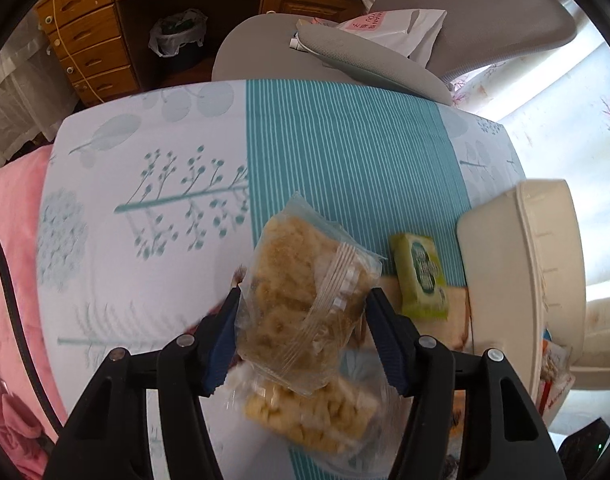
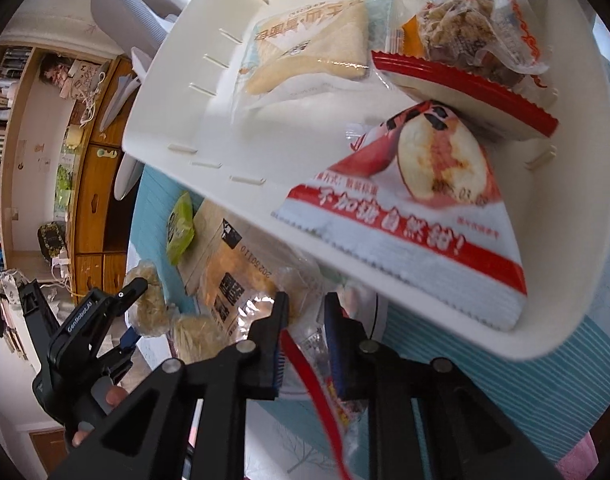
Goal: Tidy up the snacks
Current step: 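Grasp the clear bag of puffed crackers with the left tool while the right tool grasps a printed bag, then carry the cracker bag and printed bag into the tray and open both tools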
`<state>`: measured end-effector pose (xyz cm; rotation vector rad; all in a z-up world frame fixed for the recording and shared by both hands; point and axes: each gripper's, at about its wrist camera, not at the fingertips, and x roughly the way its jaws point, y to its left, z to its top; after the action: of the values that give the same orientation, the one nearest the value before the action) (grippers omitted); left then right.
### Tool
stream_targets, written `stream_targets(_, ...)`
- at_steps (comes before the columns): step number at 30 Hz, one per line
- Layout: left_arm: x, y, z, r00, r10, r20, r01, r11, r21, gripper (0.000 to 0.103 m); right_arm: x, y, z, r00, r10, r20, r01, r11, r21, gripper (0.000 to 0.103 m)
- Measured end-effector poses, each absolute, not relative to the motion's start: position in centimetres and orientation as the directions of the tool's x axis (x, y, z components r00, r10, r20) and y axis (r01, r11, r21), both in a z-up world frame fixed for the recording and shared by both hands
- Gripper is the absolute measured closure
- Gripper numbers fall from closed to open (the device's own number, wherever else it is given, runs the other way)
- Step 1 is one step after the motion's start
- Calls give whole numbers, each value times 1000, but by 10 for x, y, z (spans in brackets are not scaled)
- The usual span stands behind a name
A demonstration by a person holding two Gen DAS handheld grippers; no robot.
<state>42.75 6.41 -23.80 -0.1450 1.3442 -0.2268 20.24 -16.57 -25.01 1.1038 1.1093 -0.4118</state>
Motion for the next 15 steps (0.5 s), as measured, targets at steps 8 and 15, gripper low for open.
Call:
stream_targets(8,378,88,-213,205,-259,-944,51,966,-254,43,191,-151,-233,449,266,-853,696,495,520,89)
stream_targets(15,330,108,-192,212,-253,-944,31,967,-252,43,180,-134,-216,460,297,-837,637,546,544,102)
